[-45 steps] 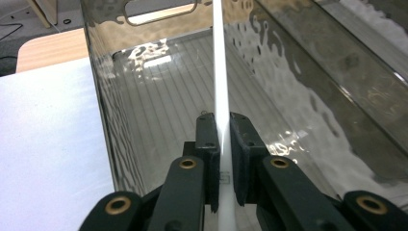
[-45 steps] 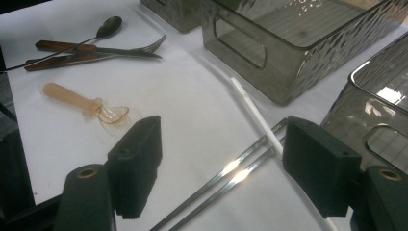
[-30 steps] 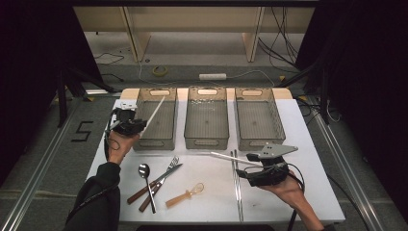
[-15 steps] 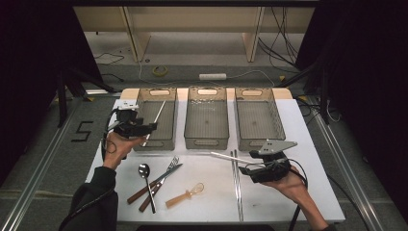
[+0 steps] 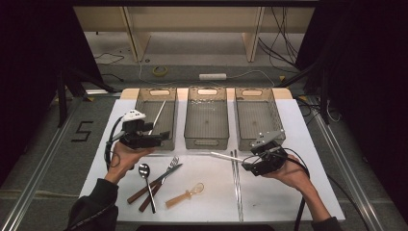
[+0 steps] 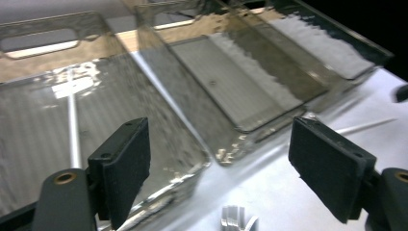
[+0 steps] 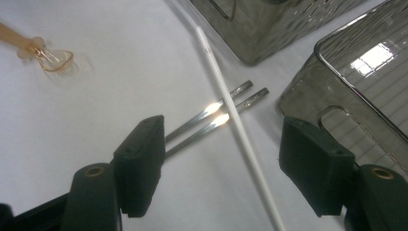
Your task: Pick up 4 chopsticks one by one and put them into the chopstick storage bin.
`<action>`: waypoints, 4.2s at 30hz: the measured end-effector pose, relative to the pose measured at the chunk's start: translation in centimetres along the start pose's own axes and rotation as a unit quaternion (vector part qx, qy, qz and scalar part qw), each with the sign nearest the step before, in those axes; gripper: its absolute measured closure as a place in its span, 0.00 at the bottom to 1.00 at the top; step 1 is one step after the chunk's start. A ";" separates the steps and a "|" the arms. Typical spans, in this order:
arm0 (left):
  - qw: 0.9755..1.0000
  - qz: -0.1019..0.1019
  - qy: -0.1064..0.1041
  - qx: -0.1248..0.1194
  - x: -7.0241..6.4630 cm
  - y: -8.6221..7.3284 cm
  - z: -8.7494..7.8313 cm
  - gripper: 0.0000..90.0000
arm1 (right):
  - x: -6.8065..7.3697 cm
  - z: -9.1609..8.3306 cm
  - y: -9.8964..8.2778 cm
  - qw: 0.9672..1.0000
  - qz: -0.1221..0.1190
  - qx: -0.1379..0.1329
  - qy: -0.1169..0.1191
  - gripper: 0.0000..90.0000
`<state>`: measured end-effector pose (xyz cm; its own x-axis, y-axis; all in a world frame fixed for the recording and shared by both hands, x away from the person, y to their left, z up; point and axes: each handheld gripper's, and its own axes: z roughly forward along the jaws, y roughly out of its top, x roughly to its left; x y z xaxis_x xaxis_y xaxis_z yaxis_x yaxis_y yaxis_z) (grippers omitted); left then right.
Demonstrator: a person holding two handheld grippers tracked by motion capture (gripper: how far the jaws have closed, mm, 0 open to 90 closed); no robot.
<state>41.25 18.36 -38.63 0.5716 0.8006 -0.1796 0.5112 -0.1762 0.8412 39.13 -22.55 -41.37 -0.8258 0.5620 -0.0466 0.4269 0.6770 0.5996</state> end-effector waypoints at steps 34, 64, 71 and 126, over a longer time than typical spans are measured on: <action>0.997 0.061 -0.042 -0.016 -5.1 -5.7 -1.1 0.20 | -2.8 4.3 1.0 0.989 -0.004 0.148 0.014 0.65; 0.996 0.075 -0.042 -0.017 -5.8 -6.8 -1.4 0.18 | -2.9 6.2 1.0 0.981 -0.026 0.193 0.021 0.88; 0.996 0.075 -0.043 -0.016 -5.8 -6.8 -1.3 0.18 | -2.4 6.2 1.0 0.979 -0.052 0.198 0.022 0.94; 0.992 0.109 -0.065 0.005 -7.4 -5.7 0.0 0.18 | 3.9 1.8 4.6 0.973 -0.179 0.146 0.029 0.96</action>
<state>34.08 13.41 -42.10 0.7466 0.6628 -0.0579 0.3719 -0.3436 0.8623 38.53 -16.36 -40.27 -0.9565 0.2441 -0.1596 0.1885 0.9351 0.3001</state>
